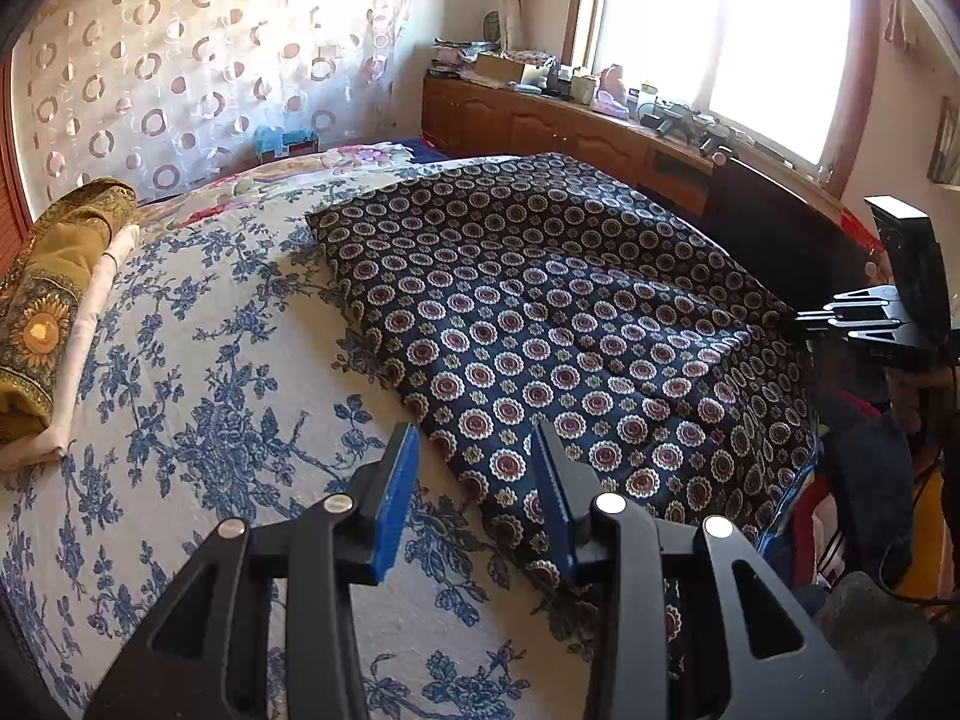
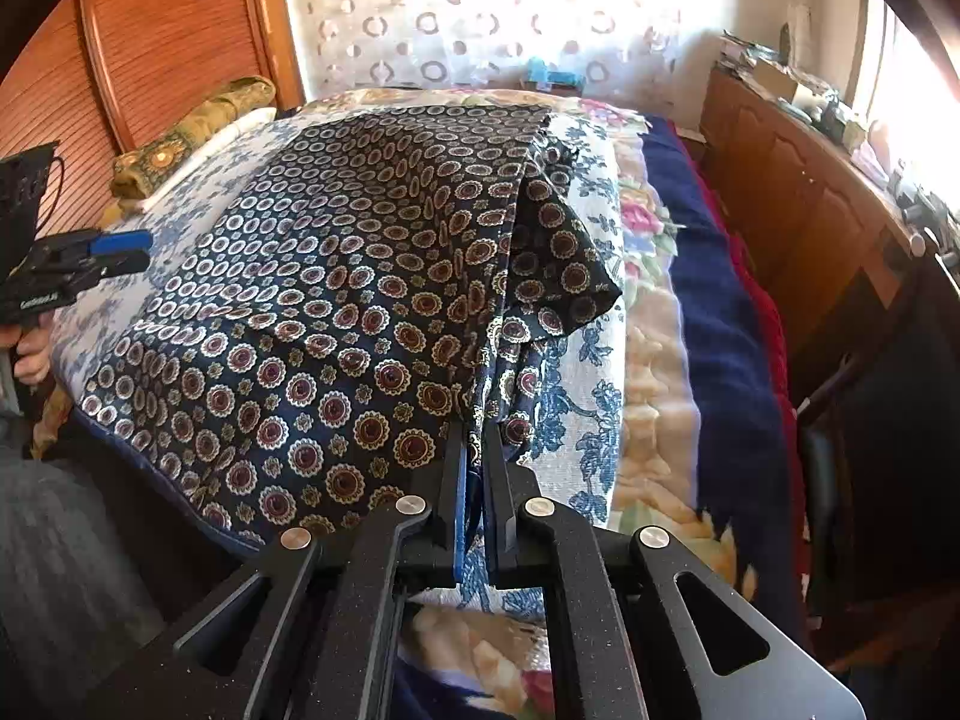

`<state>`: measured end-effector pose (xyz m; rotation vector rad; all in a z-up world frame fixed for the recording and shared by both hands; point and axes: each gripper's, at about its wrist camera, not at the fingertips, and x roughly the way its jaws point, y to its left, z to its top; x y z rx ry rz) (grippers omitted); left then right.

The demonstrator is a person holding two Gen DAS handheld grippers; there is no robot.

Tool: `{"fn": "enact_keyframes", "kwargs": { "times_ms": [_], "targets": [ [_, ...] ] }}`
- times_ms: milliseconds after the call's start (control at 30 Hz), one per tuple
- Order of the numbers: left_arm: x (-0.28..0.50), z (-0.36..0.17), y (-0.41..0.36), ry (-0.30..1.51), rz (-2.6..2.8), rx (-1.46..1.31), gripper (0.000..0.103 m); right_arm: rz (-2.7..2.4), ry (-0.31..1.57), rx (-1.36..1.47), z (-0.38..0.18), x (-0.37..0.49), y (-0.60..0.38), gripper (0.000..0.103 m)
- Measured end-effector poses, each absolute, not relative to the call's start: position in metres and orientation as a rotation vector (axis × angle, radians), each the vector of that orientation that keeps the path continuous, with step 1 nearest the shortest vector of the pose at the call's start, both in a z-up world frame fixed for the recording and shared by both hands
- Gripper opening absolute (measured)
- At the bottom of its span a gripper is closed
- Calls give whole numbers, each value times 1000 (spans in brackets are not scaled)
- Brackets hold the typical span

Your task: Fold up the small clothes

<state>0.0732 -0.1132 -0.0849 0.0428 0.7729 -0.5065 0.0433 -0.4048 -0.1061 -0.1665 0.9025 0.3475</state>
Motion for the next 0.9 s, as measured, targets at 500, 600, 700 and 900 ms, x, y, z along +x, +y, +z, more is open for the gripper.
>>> {"fn": "enact_keyframes", "kwargs": {
  "times_ms": [500,600,700,900],
  "targets": [
    [47,-111,-117,862,-531,45,37,285,900,-184,-133,43,-393,59],
    [45,-115,-115,883,-547,22,37,285,896,-187,-133,40,-393,59],
    [41,-115,-113,889,-549,19,37,286,886,-196,-134,37,-392,60],
    [30,-115,-111,916,-605,-17,37,280,870,-185,-135,35,-392,60]
  ]
}}
